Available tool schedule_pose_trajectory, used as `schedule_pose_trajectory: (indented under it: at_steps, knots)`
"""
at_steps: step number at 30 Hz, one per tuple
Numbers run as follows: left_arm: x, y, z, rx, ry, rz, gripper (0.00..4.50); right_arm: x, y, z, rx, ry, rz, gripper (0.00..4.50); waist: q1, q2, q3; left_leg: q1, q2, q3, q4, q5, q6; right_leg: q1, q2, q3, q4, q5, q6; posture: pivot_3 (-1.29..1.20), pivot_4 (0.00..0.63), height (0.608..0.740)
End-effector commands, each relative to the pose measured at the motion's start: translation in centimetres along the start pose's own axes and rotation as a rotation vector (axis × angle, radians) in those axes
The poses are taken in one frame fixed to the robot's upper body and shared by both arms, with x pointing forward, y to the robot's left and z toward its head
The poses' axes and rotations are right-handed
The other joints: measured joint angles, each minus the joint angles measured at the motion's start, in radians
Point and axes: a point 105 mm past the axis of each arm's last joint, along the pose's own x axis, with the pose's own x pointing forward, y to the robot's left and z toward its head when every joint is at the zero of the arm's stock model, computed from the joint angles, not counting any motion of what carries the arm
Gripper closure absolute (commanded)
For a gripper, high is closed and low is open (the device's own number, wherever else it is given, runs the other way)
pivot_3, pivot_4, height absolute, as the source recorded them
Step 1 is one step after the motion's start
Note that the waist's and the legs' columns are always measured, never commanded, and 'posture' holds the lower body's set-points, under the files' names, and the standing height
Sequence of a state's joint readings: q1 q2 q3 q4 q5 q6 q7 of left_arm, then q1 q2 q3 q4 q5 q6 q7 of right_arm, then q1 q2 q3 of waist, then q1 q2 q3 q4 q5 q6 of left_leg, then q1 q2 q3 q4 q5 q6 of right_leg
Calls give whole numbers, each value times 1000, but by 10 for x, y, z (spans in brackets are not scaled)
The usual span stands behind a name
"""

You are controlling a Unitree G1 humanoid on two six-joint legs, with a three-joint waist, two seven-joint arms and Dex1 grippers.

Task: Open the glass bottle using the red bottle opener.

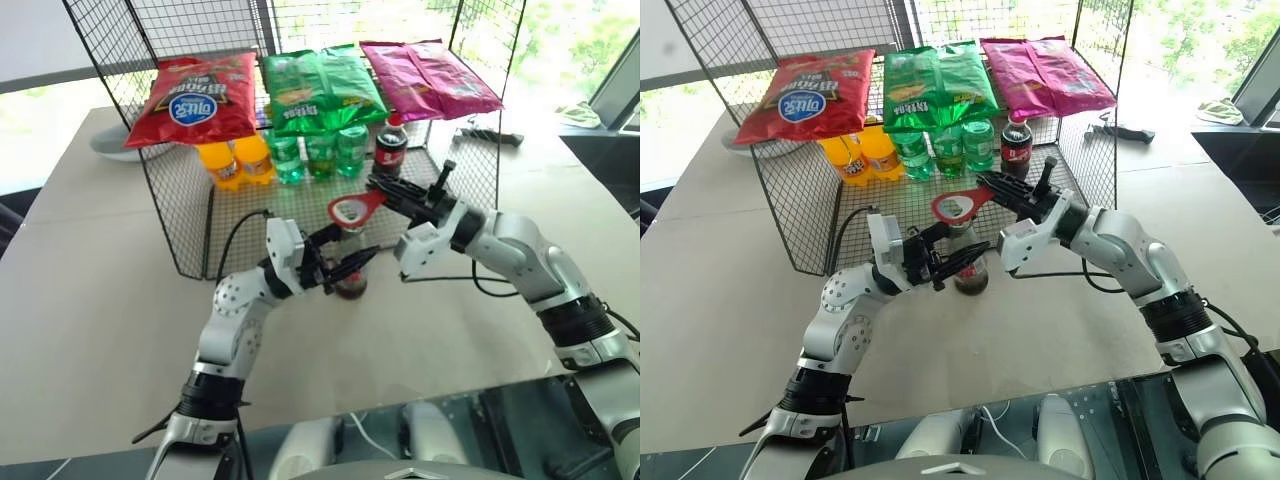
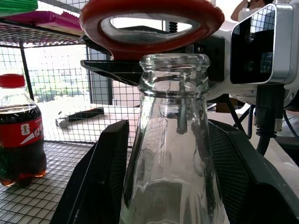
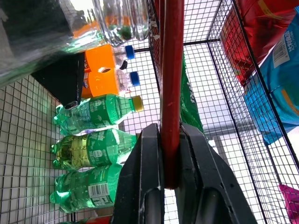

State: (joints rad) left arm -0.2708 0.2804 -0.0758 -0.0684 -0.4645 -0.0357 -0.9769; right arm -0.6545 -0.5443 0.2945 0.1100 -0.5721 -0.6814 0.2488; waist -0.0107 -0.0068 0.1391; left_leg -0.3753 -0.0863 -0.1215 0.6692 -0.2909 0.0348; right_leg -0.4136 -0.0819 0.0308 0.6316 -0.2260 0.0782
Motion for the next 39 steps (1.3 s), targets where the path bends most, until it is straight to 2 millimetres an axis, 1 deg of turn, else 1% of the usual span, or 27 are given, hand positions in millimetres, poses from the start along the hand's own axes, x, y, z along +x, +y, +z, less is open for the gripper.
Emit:
schedule_pose_trajectory:
  at_steps: [1,14,16,17,19,20,31,39]
  knots:
    - [0,-2,-1,-2,2,3,2129,1,-26,0,-44,-11,-94,4500,0,0,0,0,0,0,0,0,0,0,0,0,0,0,0,0,150,740]
    - [-2,0,2,-12,-13,18,2129,0,-30,-4,-24,7,-126,4500,-1,0,0,0,0,0,0,0,0,0,0,0,0,0,0,0,150,740]
    - [-2,-1,3,-10,-15,15,1415,0,-29,-4,-21,9,-127,4500,-1,0,0,0,0,0,0,0,0,0,0,0,0,0,0,0,150,740]
    - [-2,-1,3,-11,-16,14,1152,0,-29,-5,-20,10,-128,4500,-2,0,0,0,0,0,0,0,0,0,0,0,0,0,0,0,150,740]
    - [-2,-1,4,-9,-16,14,256,-1,-29,-5,-17,13,-129,4500,-2,0,0,-1,0,0,0,0,0,0,0,0,0,0,0,0,150,740]
    - [-3,-1,4,-8,-15,14,45,-1,-29,-5,-15,14,-130,4500,-2,0,0,-1,0,0,0,0,0,-1,0,0,0,0,0,0,150,740]
    - [-9,-4,7,-3,-2,0,45,-3,-29,-9,11,32,-145,4500,-3,0,0,-1,0,0,-1,0,0,-1,0,0,0,0,0,0,150,740]
    - [-31,-14,12,-32,34,-6,45,-15,-31,-22,84,95,-195,4500,-3,0,1,-2,1,0,-1,0,0,-1,0,0,-1,0,0,0,150,740]
